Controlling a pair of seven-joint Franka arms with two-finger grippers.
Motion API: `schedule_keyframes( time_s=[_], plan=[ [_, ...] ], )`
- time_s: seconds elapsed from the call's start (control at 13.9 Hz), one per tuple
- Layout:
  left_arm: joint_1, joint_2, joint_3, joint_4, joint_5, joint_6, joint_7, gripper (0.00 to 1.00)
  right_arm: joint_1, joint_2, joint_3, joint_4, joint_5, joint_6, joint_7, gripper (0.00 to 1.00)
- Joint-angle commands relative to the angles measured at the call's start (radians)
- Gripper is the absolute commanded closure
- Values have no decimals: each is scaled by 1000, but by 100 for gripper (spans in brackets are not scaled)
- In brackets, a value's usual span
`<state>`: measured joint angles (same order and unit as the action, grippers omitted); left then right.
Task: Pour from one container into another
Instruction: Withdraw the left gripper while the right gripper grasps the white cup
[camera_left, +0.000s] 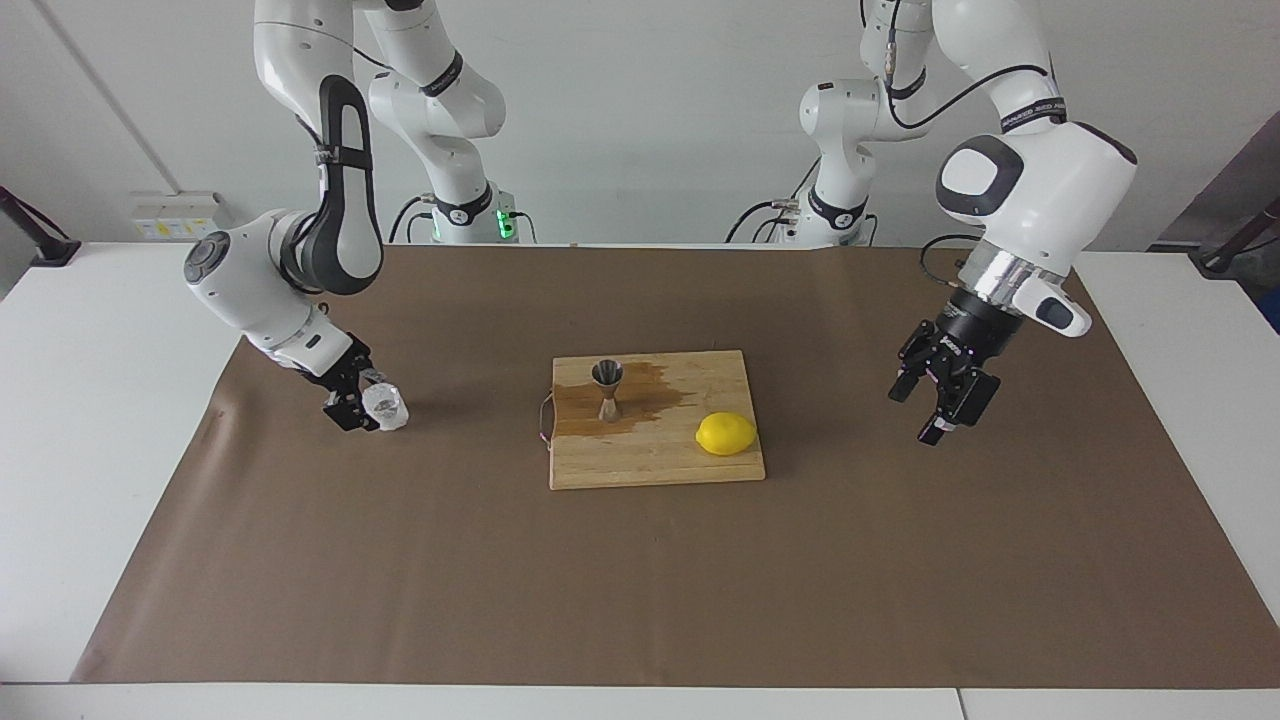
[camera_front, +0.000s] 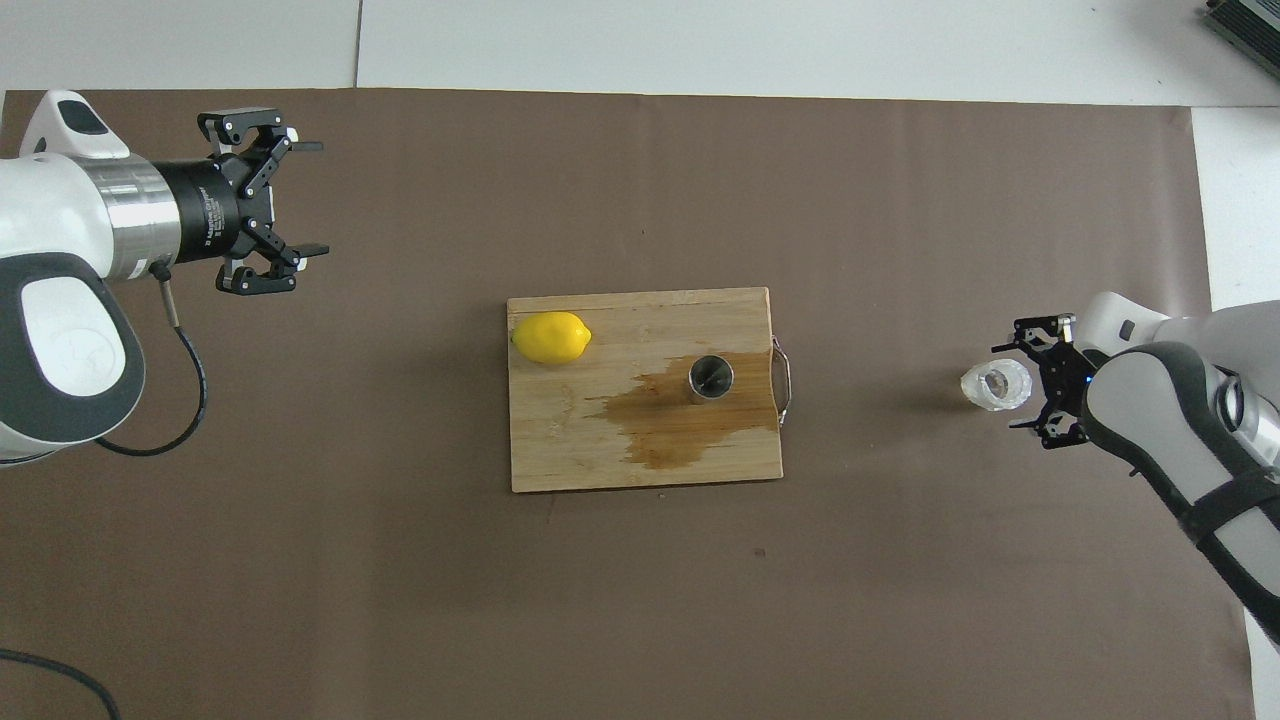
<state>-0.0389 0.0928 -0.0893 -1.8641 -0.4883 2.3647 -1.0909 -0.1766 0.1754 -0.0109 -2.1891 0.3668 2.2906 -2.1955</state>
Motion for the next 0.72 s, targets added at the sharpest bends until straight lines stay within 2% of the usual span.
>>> schedule_keyframes(
  time_s=[0.0,0.14,0.22,0.36,0.58,0.65],
  plan=[
    [42,-16,-6,11,148,-105,223,0,-14,16,8,-6,35,13,-36,0],
    [40,-21,-7,20,314,-139,337,0,-12,16,8,-6,56,13,-41,0],
    [34,-19,-7,32,367,-157,418,0,-11,16,8,-11,73,15,-43,6],
    [40,-22,-7,34,422,-165,634,0,-11,16,8,-12,78,21,-43,36],
    [62,-39,-4,46,422,-221,866,0,-14,16,8,-9,90,15,-52,98],
    [63,-44,-4,72,425,-290,911,0,-15,16,8,-6,92,10,-61,100]
  ],
)
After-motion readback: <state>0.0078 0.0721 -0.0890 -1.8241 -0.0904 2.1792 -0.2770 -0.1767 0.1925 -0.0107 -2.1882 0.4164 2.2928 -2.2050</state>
